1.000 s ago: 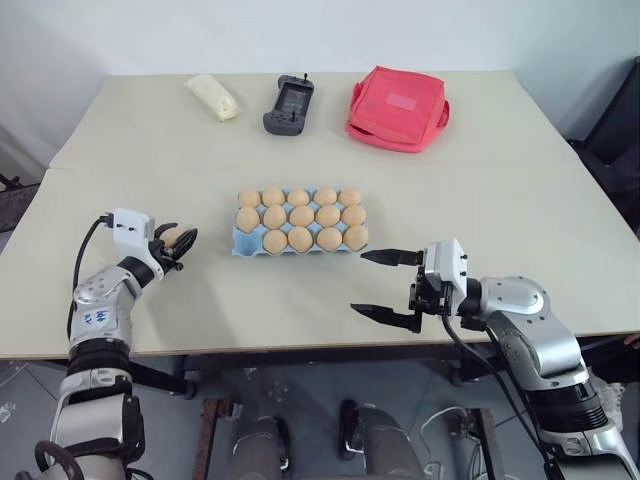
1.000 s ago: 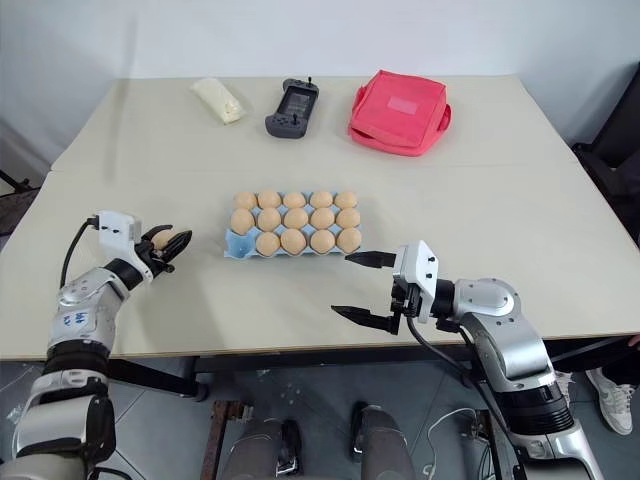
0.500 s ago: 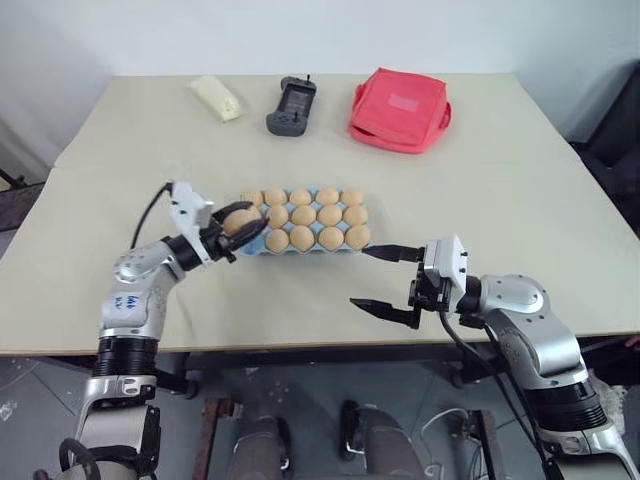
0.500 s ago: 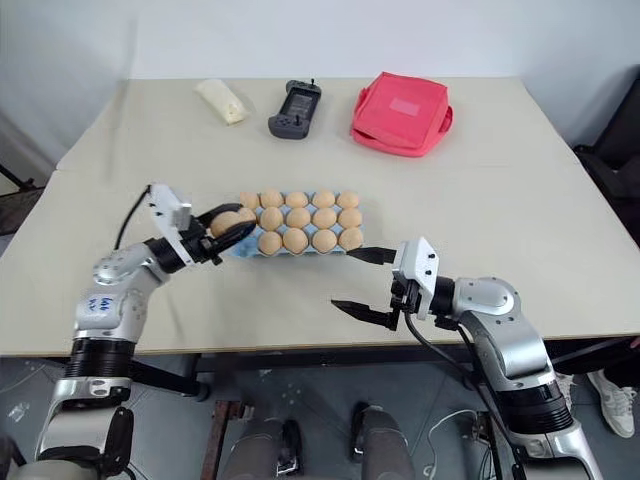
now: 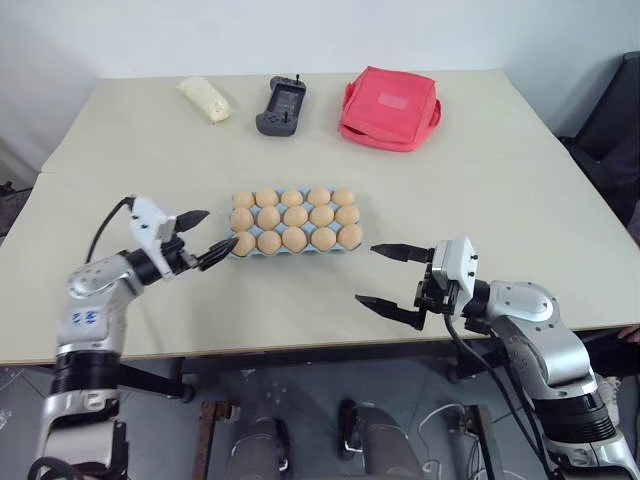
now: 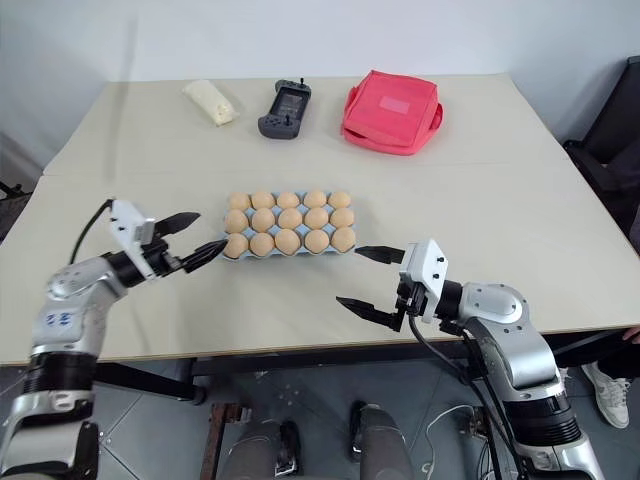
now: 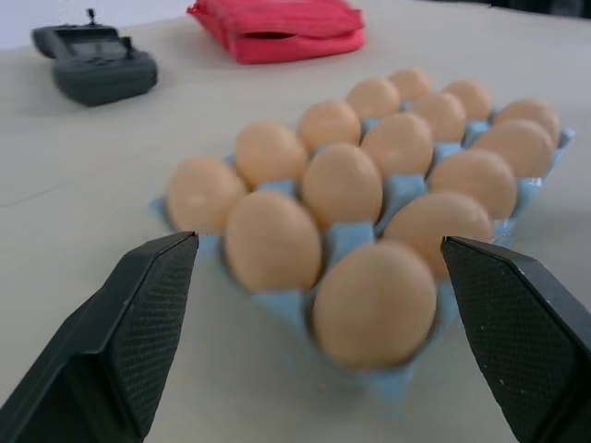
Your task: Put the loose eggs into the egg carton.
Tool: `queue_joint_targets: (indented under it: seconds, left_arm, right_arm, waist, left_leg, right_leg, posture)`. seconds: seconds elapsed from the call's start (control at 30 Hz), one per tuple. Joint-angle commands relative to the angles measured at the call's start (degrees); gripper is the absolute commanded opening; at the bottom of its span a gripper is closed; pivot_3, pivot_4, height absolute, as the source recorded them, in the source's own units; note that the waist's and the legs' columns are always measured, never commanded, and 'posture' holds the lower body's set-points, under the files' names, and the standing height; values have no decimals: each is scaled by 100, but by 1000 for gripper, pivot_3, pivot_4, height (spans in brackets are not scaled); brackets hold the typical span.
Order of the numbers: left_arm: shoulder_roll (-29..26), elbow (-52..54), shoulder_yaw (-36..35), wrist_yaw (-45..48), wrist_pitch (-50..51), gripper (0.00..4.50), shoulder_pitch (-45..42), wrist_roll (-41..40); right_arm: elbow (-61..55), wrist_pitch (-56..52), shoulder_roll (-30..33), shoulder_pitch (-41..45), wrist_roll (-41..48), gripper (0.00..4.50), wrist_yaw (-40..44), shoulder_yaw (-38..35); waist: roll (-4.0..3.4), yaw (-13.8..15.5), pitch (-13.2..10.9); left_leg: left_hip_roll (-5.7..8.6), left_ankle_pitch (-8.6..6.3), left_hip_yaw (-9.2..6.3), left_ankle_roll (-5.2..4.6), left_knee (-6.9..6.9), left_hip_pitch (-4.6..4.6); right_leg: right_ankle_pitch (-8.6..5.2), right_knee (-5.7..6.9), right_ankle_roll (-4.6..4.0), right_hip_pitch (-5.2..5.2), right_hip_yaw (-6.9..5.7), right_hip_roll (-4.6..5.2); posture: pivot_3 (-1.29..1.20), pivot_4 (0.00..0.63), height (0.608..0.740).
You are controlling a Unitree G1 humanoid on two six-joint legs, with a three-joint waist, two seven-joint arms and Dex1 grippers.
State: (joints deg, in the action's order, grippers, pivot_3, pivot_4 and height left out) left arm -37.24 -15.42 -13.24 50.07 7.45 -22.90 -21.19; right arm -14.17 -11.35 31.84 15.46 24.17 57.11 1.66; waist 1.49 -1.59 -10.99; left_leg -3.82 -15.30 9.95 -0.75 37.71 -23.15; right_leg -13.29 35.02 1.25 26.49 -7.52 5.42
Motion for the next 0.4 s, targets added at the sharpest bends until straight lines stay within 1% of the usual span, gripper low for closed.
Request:
queue_joint_targets:
  seconds: [0.03, 0.17, 0.3, 0.4]
  left_arm:
    - [-397, 454, -287, 314, -41, 4486, 461, -107]
    - [-778, 795, -459, 651, -87, 4486, 1264, -132]
    - [-811, 1243, -636, 571, 60, 4486, 1644, -260]
    - [-768, 1385, -680, 458, 93, 4486, 1815, -219]
  right_arm:
    - [-8, 24, 128, 78, 108, 4500, 55, -199]
    - [307, 22, 337, 211, 124, 4500, 262, -294]
    - [441, -45, 391, 297, 192, 4500, 344, -348]
    - [498, -54, 410, 314, 200, 4500, 390, -365]
  waist:
    - [0, 7, 0]
    - [-1, 5, 0]
    - [0, 29, 0]
    - [0, 47, 0]
  left_leg:
    - [-1, 0, -1, 0, 0, 0]
    - [1, -2, 0, 0, -3, 0]
    - [-2, -2, -5, 1, -22, -3]
    - [0, -1, -7, 3, -37, -3]
  right_leg:
    - [-1, 0, -1, 0, 1, 0]
    - [-1, -10, -2, 0, 8, 5]
    - [-4, -34, -7, 0, 21, 4]
    - [-6, -39, -9, 1, 20, 4]
  posture:
    - [0, 150, 740]
    - [0, 150, 740]
    - [0, 150, 740]
    - [0, 150, 740]
